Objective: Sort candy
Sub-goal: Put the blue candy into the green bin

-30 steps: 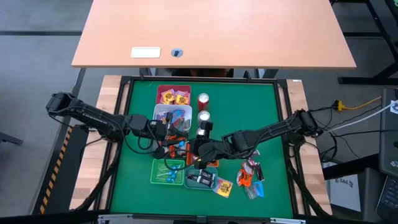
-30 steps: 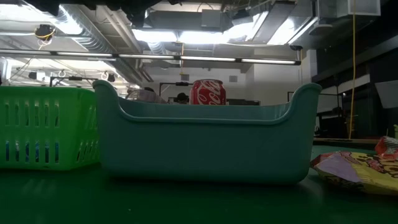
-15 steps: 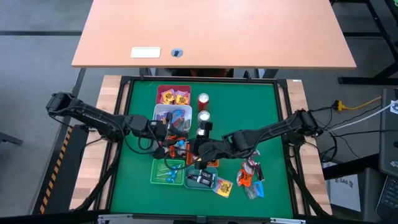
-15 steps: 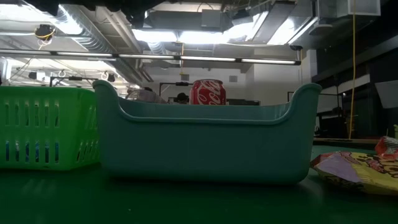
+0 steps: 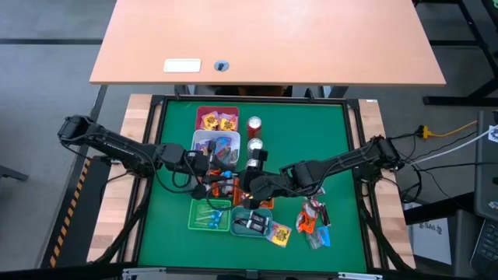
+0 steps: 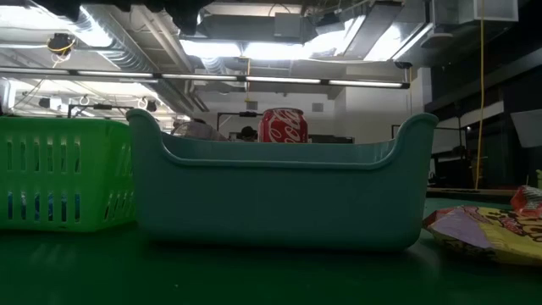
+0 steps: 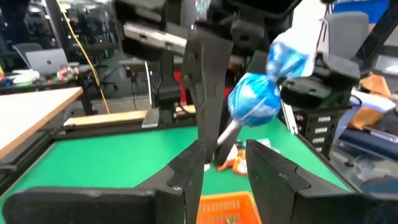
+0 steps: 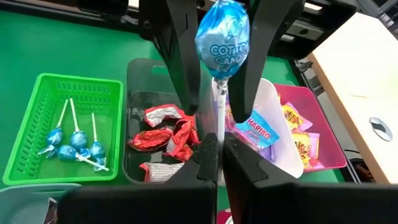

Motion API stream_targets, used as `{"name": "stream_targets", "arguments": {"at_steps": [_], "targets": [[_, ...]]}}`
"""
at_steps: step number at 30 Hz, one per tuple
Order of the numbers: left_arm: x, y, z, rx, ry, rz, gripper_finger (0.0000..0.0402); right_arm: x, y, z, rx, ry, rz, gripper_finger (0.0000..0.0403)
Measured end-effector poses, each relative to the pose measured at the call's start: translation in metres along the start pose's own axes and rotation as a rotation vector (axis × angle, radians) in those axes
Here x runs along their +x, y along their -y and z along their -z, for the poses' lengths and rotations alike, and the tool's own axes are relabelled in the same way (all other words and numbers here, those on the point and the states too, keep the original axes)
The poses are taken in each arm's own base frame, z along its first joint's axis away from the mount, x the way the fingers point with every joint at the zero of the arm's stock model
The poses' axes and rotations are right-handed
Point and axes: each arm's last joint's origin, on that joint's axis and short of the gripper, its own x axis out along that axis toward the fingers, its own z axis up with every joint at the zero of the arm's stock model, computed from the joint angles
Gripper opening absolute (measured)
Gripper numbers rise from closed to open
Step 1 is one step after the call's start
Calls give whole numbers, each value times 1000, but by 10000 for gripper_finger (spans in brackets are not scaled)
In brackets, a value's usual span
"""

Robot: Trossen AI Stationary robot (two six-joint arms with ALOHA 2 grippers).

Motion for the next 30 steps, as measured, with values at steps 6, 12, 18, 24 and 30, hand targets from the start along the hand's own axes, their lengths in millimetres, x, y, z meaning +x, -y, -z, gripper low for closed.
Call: {"name": "stream_targets", "arguments": {"at_steps": [6, 12, 18, 24, 30], "targets": [[0, 0, -5, -4, 53, -2, 114, 0, 0, 0, 1, 1, 1, 10], [0, 0, -5, -4, 55, -3, 114, 0, 0, -2, 10, 17, -1, 10], [0, 0, -7, -6, 69, -4, 86, 0, 0, -2, 10, 16, -1, 10], [0, 0, -7, -6, 74, -4, 24, 0, 0, -2, 10, 16, 0, 10], [0, -1, -7, -6, 74, -6, 6, 0, 0, -2, 10, 16, -1, 10]]}}
